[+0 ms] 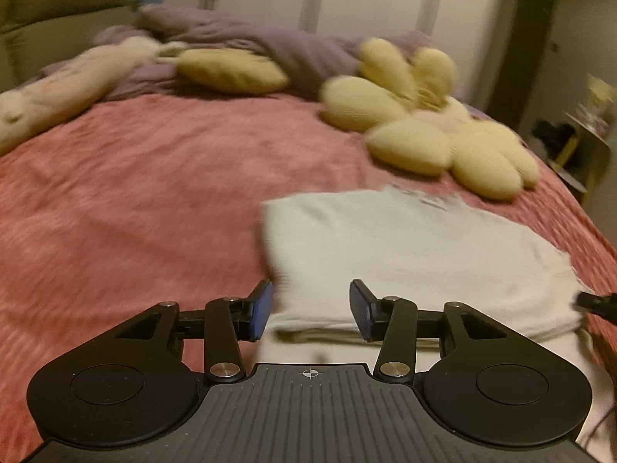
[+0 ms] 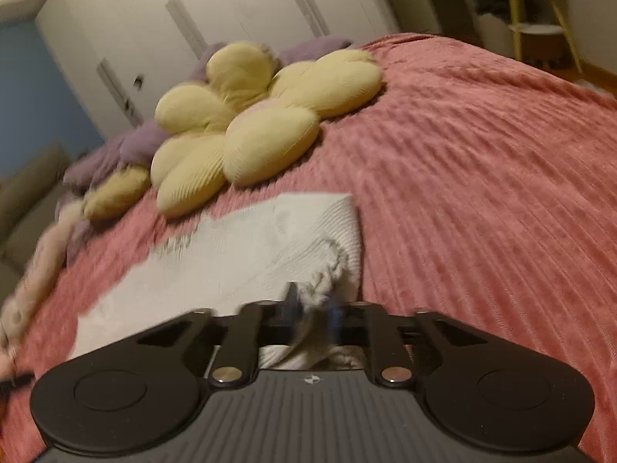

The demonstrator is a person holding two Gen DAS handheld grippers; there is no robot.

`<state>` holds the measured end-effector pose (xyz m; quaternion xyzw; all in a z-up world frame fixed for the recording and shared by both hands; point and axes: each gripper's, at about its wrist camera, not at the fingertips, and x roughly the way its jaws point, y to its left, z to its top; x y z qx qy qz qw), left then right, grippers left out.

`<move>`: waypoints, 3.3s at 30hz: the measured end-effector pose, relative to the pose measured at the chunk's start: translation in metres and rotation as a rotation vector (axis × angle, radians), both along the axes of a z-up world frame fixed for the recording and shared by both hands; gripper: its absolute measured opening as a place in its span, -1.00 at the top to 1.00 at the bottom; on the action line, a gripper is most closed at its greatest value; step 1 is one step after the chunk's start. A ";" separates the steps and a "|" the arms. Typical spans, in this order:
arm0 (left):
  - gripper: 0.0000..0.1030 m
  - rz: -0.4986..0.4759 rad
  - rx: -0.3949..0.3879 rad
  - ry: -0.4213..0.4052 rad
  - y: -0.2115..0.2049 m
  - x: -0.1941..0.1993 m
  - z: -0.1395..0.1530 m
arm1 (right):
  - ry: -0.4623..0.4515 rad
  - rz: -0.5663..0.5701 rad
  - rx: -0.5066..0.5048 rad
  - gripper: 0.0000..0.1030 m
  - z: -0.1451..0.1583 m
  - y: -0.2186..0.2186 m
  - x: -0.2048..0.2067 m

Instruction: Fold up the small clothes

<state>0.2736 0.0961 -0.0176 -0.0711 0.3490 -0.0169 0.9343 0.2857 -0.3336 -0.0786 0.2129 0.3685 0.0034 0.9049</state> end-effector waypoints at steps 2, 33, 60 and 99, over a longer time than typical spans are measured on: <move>0.05 -0.033 0.012 0.021 -0.015 0.012 -0.009 | 0.020 0.062 -0.053 0.81 -0.002 0.010 0.001; 0.12 -0.077 0.096 0.059 -0.062 0.037 -0.040 | -0.032 0.281 -0.359 0.67 -0.001 0.116 0.028; -0.85 -0.132 0.110 0.264 -0.008 -0.194 -0.038 | 0.200 0.240 -0.116 0.10 0.042 0.041 -0.240; 0.80 -0.268 -0.258 0.389 0.038 -0.204 -0.010 | 0.253 0.248 0.153 0.93 0.033 0.011 -0.261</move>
